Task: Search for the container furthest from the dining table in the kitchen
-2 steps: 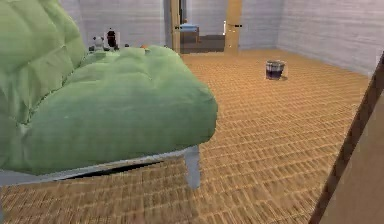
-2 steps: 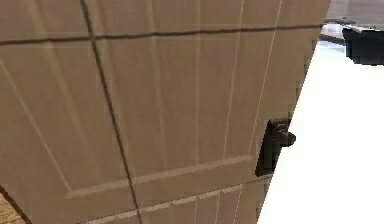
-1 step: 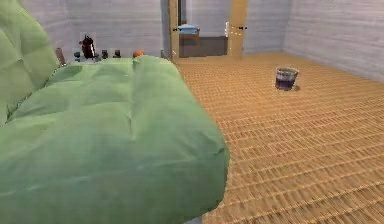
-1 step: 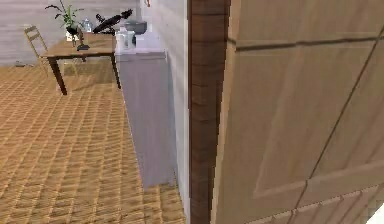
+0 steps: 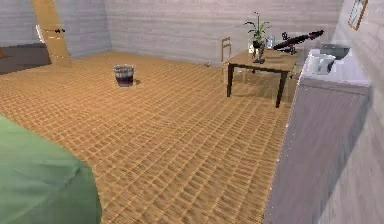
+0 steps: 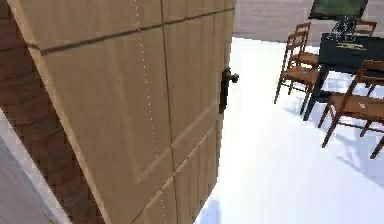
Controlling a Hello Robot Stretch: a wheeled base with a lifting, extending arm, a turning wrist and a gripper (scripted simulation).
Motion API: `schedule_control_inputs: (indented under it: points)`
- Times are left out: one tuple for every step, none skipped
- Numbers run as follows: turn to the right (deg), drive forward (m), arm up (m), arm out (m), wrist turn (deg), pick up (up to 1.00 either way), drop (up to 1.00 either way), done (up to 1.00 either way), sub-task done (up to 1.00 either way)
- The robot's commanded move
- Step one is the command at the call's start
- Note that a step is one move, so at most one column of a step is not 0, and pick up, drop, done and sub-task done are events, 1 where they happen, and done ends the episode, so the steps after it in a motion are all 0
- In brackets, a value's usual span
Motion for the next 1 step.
schedule_control_inputs:
  points:
    - [0.0, 0.65, 0.00, 0.00, 0.0, 0.00, 0.00, 0.00, 0.00]
